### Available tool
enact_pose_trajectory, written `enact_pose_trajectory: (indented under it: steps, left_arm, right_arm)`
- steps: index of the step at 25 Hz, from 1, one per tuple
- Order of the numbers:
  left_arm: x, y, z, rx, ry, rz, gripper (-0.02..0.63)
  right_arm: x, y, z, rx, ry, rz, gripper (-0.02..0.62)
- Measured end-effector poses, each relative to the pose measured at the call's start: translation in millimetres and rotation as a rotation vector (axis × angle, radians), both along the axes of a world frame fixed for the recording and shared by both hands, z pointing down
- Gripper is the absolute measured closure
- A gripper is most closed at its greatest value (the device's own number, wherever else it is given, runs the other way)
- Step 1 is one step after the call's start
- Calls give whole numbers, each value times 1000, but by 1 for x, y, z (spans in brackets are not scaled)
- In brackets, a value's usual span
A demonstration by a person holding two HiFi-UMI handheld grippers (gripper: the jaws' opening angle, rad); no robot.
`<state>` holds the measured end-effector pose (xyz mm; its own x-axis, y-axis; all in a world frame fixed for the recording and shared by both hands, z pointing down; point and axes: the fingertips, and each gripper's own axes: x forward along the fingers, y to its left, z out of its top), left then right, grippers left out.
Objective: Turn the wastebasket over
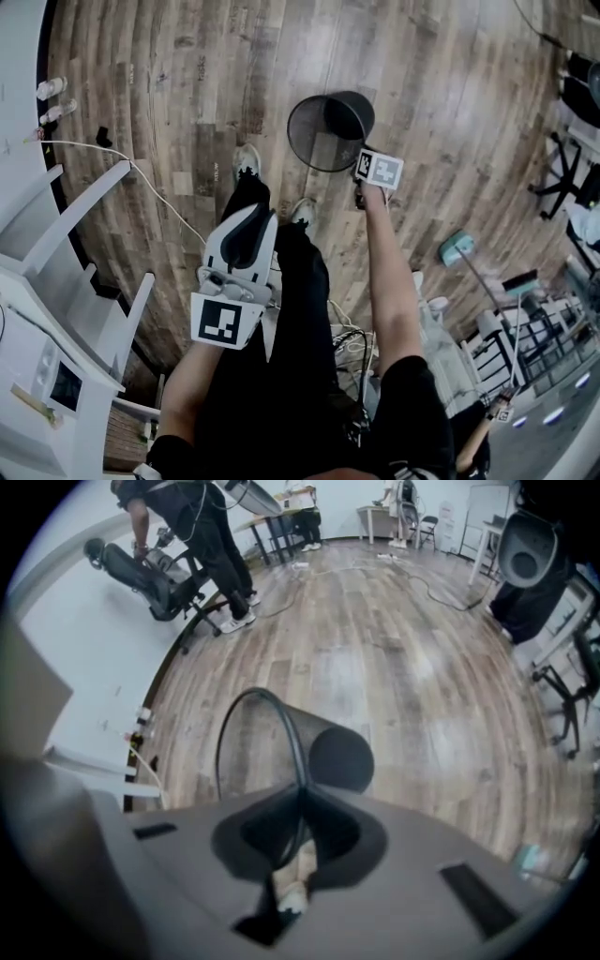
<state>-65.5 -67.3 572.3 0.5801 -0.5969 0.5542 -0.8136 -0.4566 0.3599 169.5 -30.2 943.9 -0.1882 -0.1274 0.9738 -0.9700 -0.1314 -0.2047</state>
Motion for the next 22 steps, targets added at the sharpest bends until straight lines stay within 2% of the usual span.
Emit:
enact_pose_trajectory:
  steps: [3,6,9,12,15,18,22]
  left_arm:
    - [7,4,27,-94,14,31,446]
    - [13,5,68,-148,-12,71,389]
    - [17,8,131,-306,-1,86,376]
    - [12,6,197,-431,-84,102,358]
    - [-2,-1,243,-507,-171,73,338]
    - [-11,-3,268,-589,-181,14,332]
    - [-14,14,291,-656,-247,57,331]
  right_arm:
    - [-7,7,-14,-14,-25,-3,548]
    - [-12,18,-34,-20,-47,-7,548]
    - [-13,22,-57,-5,-71,-7,548]
    - [-16,23,-81,17,-109,-1,548]
    - [-23,19,-106,46,-153,-9,548]
    - [-29,8,-129,78,-204,-7,548]
    - [-31,-8,-154,120,-268,7,548]
